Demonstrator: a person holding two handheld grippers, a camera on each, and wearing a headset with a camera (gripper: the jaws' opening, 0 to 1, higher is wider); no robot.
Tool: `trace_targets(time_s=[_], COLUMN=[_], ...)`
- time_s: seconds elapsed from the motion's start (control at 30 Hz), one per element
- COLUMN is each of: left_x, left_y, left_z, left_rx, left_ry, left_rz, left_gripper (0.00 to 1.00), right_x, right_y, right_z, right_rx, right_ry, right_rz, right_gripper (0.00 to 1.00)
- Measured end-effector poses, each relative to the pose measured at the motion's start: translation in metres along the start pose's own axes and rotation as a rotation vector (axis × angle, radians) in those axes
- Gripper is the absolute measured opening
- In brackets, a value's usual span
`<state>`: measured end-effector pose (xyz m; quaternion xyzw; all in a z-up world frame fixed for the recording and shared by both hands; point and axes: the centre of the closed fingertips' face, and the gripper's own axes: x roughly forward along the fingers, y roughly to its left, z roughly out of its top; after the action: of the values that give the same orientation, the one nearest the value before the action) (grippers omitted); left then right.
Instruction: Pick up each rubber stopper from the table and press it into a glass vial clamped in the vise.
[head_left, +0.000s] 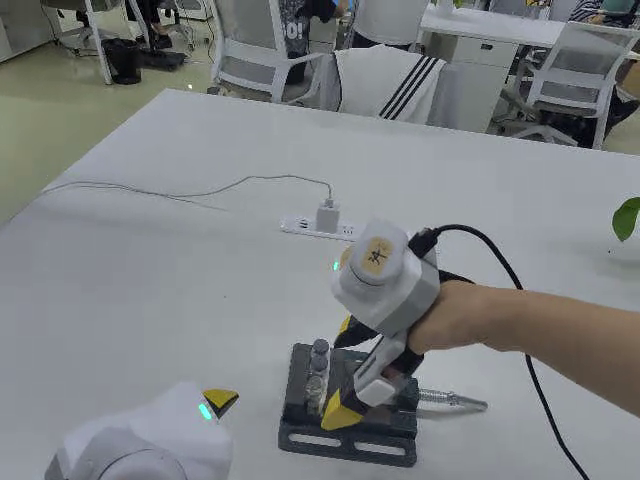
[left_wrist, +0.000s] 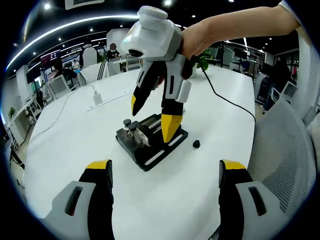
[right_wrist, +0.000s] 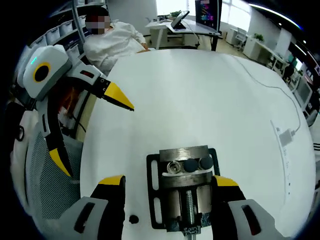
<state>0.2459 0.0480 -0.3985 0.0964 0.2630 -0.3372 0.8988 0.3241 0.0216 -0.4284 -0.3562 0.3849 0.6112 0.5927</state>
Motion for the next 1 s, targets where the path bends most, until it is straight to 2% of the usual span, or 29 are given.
trace_targets(time_s=[0.13, 0.3, 0.4, 0.57, 1.0], left_x=[-0.001, -0.002, -0.003, -0.003, 0.002], left_y=[-0.003, -0.005, -0.007, -0.01, -0.024], left_z=[0.002, 0.002, 0.003, 0.004, 0.001], left_rx=[0.012, 0.027, 0.033, 0.05, 0.111], left_ry=[0.0, 0.004, 0.007, 0.01, 0.052], left_rz=[-0.005, -0.011, -0.014, -0.026, -0.082], left_gripper=[0.86, 0.86, 0.85, 0.85, 0.83], right_x=[-0.003, -0.007, -0.011, -0.021, -0.039], right_y=[0.009, 0.013, 0.016, 0.022, 0.046], right_z=[-0.006, -0.018, -0.027, -0.035, -0.078], right_rx=[0.028, 0.072, 0.092, 0.139, 0.224], right_ry=[-0.044, -0.102, -0.116, -0.177, -0.234], right_rz=[-0.001, -0.047, -0.059, -0.087, -0.143], right_gripper=[0.77, 0.99, 0.99, 0.99, 0.99])
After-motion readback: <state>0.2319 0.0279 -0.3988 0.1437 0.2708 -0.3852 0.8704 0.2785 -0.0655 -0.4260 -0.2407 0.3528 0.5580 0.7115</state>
